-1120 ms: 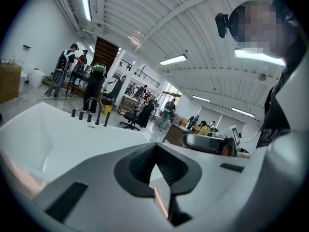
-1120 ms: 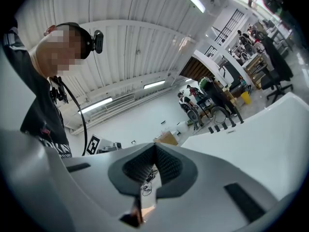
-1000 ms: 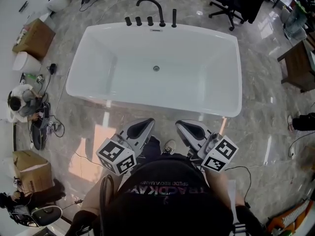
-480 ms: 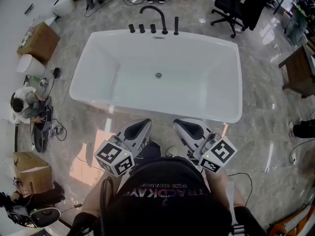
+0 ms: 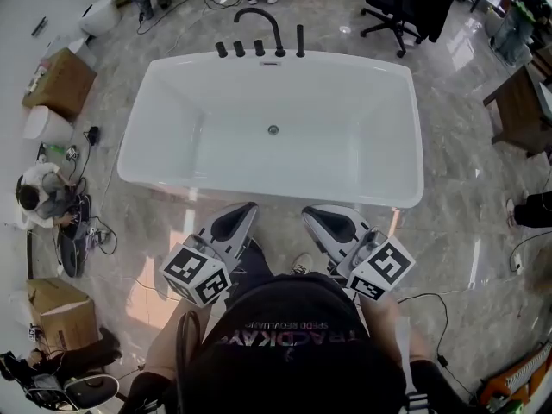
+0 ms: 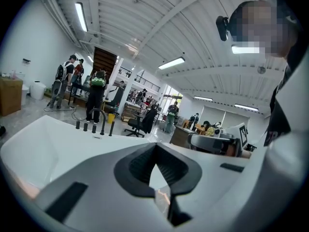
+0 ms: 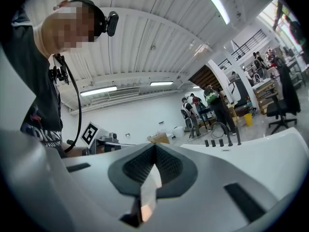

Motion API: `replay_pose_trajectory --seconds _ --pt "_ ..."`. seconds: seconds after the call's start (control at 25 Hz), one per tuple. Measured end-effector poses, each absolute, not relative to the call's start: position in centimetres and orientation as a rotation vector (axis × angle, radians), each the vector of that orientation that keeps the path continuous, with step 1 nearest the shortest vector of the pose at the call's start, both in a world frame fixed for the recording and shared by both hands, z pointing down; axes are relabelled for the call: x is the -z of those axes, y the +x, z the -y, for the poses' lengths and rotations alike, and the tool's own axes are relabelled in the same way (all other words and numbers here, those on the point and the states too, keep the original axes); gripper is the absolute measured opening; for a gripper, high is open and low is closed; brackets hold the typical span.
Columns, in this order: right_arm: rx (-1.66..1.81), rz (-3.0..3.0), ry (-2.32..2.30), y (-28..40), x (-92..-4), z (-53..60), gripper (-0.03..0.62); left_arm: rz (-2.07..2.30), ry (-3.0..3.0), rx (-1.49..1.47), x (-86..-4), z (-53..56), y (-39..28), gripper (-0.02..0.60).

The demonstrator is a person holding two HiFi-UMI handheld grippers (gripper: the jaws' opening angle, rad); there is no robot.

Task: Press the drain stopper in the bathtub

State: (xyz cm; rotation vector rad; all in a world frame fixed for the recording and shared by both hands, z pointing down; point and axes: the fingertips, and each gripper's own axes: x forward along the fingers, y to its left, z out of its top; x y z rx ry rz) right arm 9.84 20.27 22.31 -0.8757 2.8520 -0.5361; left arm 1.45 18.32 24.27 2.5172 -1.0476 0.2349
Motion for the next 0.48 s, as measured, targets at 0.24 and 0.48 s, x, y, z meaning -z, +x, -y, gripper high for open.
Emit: replay_pose_trajectory --seconds 0.24,0.48 --pt "0.528 -2.863 -0.943 8.5 -22.5 -17.8 0.011 1.006 2.524 -0.192 -24.3 -15.7 -0.1 0.008" --pt "0.562 -2.806 -1.047 5.6 -22.5 -14.3 0.011 0.936 2.552 -0.223 -24.7 -12.1 -3.6 0.008"
